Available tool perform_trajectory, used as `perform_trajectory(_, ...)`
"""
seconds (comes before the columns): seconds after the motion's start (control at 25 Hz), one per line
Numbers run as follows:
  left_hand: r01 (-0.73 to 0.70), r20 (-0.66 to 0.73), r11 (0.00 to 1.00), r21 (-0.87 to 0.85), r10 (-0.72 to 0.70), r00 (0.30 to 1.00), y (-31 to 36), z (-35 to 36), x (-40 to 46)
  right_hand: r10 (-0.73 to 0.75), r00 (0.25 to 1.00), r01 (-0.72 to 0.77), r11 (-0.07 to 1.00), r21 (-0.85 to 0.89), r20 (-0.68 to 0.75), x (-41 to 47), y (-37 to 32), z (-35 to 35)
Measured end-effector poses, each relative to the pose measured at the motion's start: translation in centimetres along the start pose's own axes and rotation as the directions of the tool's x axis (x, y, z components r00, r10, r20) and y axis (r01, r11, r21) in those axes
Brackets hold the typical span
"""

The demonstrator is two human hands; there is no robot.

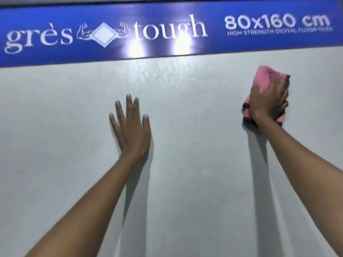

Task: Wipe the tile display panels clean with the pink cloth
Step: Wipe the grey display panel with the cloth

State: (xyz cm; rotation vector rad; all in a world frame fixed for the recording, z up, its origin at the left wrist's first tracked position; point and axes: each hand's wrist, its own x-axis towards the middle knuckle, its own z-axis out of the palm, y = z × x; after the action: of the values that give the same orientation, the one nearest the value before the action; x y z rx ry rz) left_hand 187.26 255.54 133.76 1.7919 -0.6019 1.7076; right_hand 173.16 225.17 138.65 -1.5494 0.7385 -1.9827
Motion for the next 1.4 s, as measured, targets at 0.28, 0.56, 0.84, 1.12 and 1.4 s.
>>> perform_trajectory(0.28, 0.004, -0.023, 0.998, 0.058, -0.002, 1.000, -0.4, 1.3, -0.6, -0.924, 0.214, 0.940, 0.283, 0.190, 0.316, -10.3, -13.7, 6.4)
perform_trajectory(0.56, 0.016, 0.038, 0.999, 0.040, -0.017, 0.999, 3.3, 0.9, -0.8, -0.383, 0.913, 0.380, 0.924, 0.049, 0.141, 10.9, -4.1, 1.6)
perform_trajectory(0.84, -0.044, 0.061, 0.995, 0.089, 0.038, 0.997, 10.4, 5.2, -4.5, -0.755, 0.601, 0.742, 0.649, 0.166, 0.263, -0.7, 4.7, -0.4)
perform_trajectory(1.12, -0.194, 0.143, 0.979, 0.066, 0.183, 0.973, 10.6, 3.8, -6.1, -0.905, 0.367, 0.903, 0.402, 0.152, 0.214, -1.2, 10.6, -2.1)
perform_trajectory(1.4, -0.418, 0.154, 0.906, 0.069, 0.405, 0.901, 8.5, 4.3, -15.9, -0.540, 0.839, 0.538, 0.842, 0.039, 0.065, 1.2, 14.7, -4.7)
